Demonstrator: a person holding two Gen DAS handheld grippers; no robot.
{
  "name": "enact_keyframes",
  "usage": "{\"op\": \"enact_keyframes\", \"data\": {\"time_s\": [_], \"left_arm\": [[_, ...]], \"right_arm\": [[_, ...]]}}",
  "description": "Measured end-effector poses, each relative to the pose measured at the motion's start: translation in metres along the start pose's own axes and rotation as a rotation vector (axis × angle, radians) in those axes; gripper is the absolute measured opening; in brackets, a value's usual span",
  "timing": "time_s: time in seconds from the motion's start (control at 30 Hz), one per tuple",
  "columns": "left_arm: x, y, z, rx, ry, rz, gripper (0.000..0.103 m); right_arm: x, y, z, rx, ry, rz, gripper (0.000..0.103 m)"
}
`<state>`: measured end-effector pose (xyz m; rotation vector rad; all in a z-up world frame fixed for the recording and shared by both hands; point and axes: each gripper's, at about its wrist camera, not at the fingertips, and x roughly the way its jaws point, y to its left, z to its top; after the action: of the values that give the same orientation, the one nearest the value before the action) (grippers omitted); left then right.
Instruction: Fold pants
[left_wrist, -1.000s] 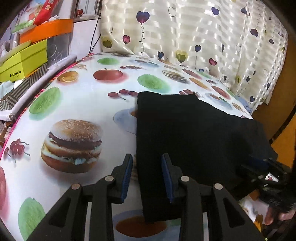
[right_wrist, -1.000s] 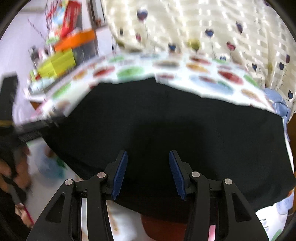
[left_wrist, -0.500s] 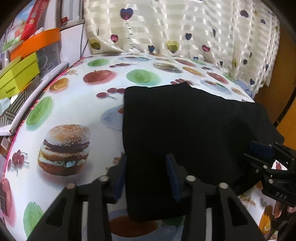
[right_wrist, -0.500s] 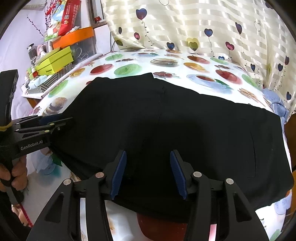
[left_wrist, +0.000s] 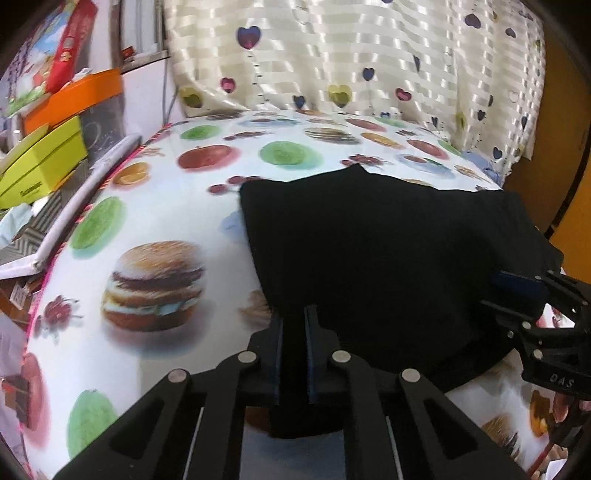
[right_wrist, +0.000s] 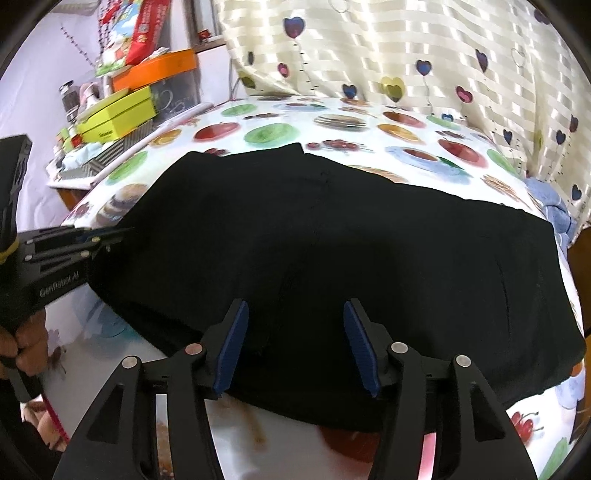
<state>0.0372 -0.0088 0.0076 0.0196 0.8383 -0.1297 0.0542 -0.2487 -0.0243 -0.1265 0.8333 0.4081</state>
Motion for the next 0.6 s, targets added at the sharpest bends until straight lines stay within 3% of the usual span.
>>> {"op": "enact_keyframes", "data": {"time_s": [0.2, 0.4, 0.6], "left_arm": [[-0.009, 0.023, -0.010, -0.037, -0.011, -0.063, 0.010], [-0.019, 0.033, 0.003, -0.099, -0.061, -0.147, 0.014], [-0.009, 0.027, 0.036, -0.085, -0.125, -0.072, 0.014]], "right_arm": [[-0.003, 0.017, -0.004, -0.038, -0.006, 0.042, 0.058], [-0.007, 0.003, 0.004, 0.035, -0.039, 0.104, 0.058], [0.005, -0.007, 0.028, 0.067, -0.054, 0.113, 0.058]]}}
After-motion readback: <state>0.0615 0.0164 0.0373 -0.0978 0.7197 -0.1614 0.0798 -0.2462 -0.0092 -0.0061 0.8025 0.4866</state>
